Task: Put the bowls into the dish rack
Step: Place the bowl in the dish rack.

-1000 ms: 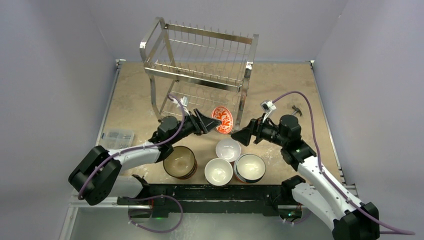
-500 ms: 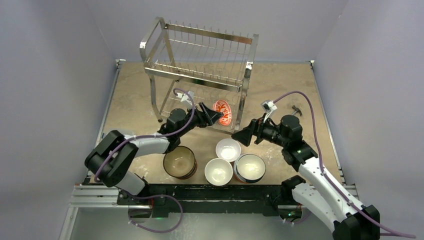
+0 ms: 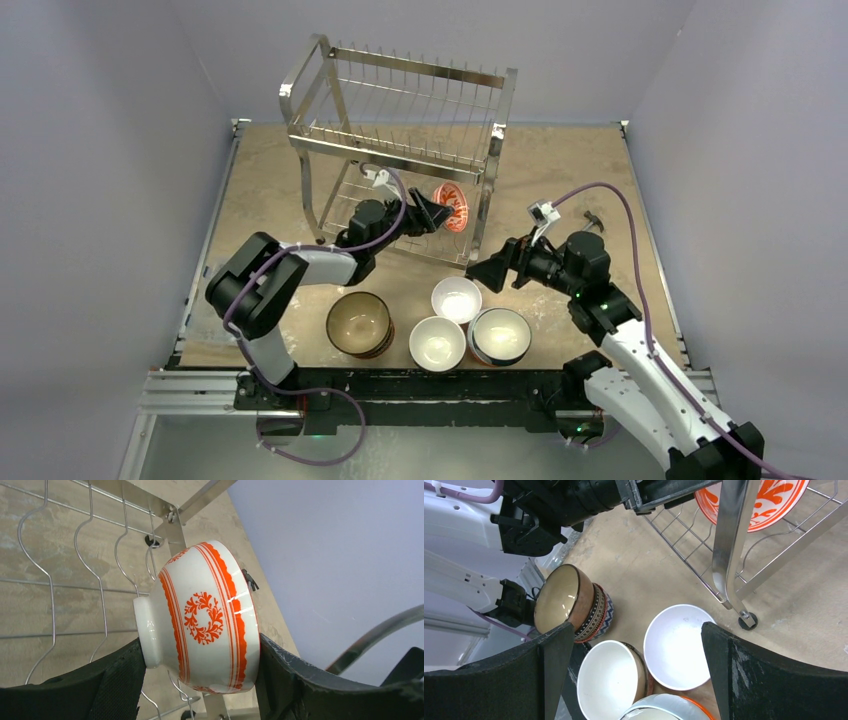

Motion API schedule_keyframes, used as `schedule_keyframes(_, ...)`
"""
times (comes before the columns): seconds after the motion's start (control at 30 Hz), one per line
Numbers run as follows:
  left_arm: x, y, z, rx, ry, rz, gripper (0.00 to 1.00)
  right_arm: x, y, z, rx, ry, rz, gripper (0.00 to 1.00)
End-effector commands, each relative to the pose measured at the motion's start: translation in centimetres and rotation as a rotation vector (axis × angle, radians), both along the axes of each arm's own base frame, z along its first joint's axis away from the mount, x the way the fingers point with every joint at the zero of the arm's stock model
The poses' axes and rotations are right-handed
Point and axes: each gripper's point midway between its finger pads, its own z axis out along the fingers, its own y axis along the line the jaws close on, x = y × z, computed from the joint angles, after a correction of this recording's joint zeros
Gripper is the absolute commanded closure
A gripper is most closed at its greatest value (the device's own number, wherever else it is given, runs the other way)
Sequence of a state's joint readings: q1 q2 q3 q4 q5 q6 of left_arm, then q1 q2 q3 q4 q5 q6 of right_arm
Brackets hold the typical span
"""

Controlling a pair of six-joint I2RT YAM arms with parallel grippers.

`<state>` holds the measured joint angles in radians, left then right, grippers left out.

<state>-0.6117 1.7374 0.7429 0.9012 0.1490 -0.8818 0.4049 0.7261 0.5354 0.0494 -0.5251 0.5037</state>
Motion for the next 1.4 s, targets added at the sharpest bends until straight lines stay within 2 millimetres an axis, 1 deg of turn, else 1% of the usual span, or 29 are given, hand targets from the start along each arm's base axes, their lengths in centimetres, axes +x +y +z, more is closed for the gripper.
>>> schedule_keyframes(0.0,2.4,-0.5,5.8,-0.067,-0.197,0.029,1.00,0.4,-0.5,2.2,-0.012,-0.081,-0.024,0.01)
schedule_keyframes(0.33,5.7,-0.6,5.0,0.058,-0.272,0.084,1.00,0.6,-0.7,2.2,-0.034,-0.101,-0.030,0.01)
schedule_keyframes(0.53,7.4,-1.4,4.5,0.168,-0.267,0.070,1.00,0.6,-0.9,2.0,-0.054,-0.095,-0.035,0.01)
schedule_keyframes(0.6,7.8,-1.3,4.2,0.192,-0.274,0.080,1.00,0.6,-0.9,2.0,-0.055,-0.097,-0.037,0.01)
schedule_keyframes(0.8,8.9,-1.0,2.6,0.256,-0.272,0.109,1.00,0.7,-0.9,1.8,-0.062,-0.093,-0.037,0.01)
schedule_keyframes(1.0,9.8,-1.7,0.8,0.273,-0.257,0.102,1.00,0.7,-1.2,1.6,-0.075,-0.091,-0.048,0.01)
schedule_keyframes(1.17,10.6,-1.9,0.3,0.277,-0.253,0.115,1.00,0.6,-1.4,1.5,-0.084,-0.089,-0.057,0.01)
schedule_keyframes(1.37,11.0,-2.2,-0.4,0.308,-0.251,0.116,1.00,0.7,-1.5,1.3,-0.087,-0.089,-0.061,0.01)
